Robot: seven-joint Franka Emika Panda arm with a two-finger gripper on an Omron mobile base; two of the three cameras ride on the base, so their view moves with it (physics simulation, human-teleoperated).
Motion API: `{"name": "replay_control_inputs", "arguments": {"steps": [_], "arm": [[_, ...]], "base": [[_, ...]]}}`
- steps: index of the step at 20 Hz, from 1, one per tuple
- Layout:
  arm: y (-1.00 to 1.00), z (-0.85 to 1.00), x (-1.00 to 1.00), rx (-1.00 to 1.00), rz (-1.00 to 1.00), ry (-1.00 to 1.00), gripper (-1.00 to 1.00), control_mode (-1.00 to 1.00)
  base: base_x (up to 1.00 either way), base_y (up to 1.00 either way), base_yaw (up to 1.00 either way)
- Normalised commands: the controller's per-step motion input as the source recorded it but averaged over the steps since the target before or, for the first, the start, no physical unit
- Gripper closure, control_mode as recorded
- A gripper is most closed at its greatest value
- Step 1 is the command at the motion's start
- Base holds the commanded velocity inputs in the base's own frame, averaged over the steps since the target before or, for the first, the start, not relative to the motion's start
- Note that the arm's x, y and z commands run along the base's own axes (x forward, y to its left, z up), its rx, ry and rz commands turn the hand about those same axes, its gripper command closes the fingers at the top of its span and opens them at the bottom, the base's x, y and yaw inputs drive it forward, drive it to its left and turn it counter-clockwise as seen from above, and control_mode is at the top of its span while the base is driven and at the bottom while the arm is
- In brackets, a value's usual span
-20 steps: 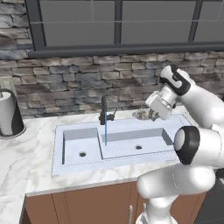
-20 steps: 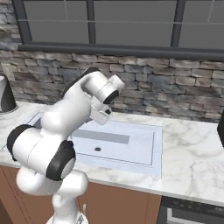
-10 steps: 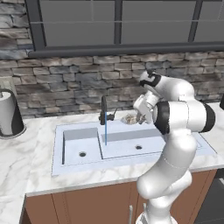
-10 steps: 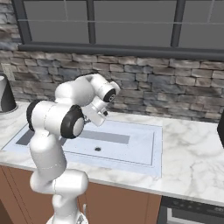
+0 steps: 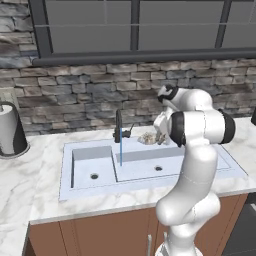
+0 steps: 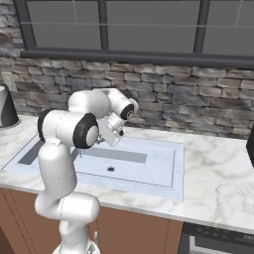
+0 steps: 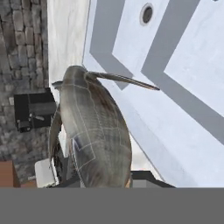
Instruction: Take the fish out of the fridge, briefly rinse it in the sink, and place it on the tray next to the sink.
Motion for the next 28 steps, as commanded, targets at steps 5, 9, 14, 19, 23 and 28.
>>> {"name": "replay_control_inputs", "arguments": {"steps": [5, 9, 14, 19, 23, 28], "arm": [[0.00, -0.04, 0.40, 0.25, 0.00, 0.07, 1.00, -1.00], [0.00, 0.00, 0.39, 0.19, 0.00, 0.04, 1.00, -1.00], [0.04, -0.12, 0.18, 0.02, 0.00, 0.06, 1.00, -1.00], [0.19, -0.21, 0.43, 0.04, 0.02, 0.17, 1.00, -1.00], [0.30, -0.13, 0.52, 0.03, 0.04, 0.26, 1.00, -1.00], [0.26, -0.20, 0.56, 0.07, 0.03, 0.33, 1.00, -1.00]], "base": [[0.00, 0.00, 0.00], [0.00, 0.00, 0.00], [0.00, 0.00, 0.00], [0.00, 0.00, 0.00], [0.00, 0.00, 0.00], [0.00, 0.00, 0.00]]}}
